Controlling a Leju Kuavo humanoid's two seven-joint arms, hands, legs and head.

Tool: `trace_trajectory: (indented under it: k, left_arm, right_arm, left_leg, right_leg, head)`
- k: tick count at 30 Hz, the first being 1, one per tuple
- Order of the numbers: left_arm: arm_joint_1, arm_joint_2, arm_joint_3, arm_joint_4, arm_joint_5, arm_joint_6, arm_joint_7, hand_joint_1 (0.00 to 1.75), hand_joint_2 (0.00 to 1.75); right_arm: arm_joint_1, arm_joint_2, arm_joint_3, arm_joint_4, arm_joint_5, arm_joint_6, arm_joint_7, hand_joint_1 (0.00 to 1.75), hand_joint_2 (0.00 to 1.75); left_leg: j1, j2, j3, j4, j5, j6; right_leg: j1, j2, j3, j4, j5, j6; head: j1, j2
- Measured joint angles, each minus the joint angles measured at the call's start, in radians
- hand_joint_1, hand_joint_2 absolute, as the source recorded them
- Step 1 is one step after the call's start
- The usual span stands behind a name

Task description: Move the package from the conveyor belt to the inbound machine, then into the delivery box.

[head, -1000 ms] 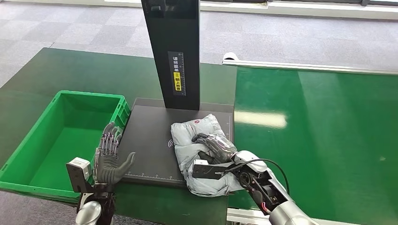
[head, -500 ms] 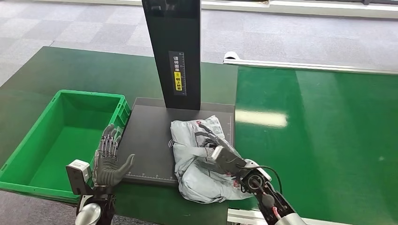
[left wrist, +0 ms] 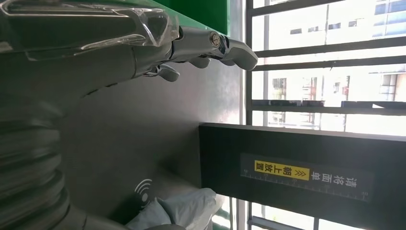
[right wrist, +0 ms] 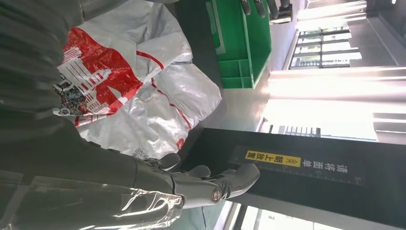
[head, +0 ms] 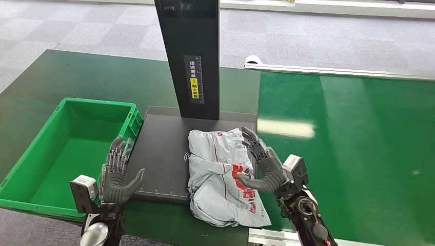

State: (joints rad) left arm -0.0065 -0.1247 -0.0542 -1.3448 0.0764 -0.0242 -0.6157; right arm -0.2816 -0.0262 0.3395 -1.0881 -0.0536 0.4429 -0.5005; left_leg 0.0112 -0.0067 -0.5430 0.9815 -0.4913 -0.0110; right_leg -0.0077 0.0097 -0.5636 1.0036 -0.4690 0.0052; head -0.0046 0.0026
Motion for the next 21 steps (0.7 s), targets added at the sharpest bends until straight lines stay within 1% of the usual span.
trace_trajectory:
  k: [11,13,17,19,21]
  left_arm:
    - [0.001,0.0,0.01,0.0,-0.012,-0.01,0.001,0.0,1.75]
    - [0.001,-0.001,0.012,-0.002,-0.02,-0.012,0.001,0.0,1.75]
    - [0.007,-0.002,0.013,-0.024,-0.072,-0.016,-0.009,0.0,1.75]
    - [0.004,-0.004,0.002,-0.043,-0.12,-0.024,-0.018,0.0,1.75]
    - [-0.01,-0.005,-0.03,-0.066,-0.188,-0.03,-0.021,0.0,1.75]
  right_arm:
    - [0.003,0.001,-0.028,-0.02,-0.006,-0.013,-0.007,0.0,1.75]
    - [0.008,0.001,-0.045,-0.036,0.012,-0.058,-0.012,0.0,1.75]
    - [0.031,0.001,-0.12,-0.085,0.099,-0.226,-0.006,0.0,1.75]
    - [0.046,0.003,-0.171,-0.106,0.118,-0.257,0.001,0.0,1.75]
    - [0.059,0.01,-0.218,-0.119,0.131,-0.261,0.005,0.0,1.75]
  left_leg:
    - [0.0,0.0,0.0,0.0,0.0,0.0]
    - [0.0,0.0,0.0,0.0,0.0,0.0]
    - [0.0,0.0,0.0,0.0,0.0,0.0]
    - [0.0,-0.001,0.0,0.0,0.0,0.0]
    - [0.0,-0.001,-0.001,0.0,0.0,0.0]
  right_leg:
    - [0.0,0.0,0.0,0.0,0.0,0.0]
    - [0.0,0.0,0.0,0.0,0.0,0.0]
    - [0.0,0.0,0.0,0.0,0.0,0.0]
    - [0.0,0.0,-0.001,0.0,0.0,0.0]
    - [0.0,0.0,-0.001,0.0,0.0,0.0]
  head:
    - [0.0,0.0]
    - [0.0,0.0]
    - [0.0,0.0]
    - [0.0,0.0]
    - [0.0,0.0]
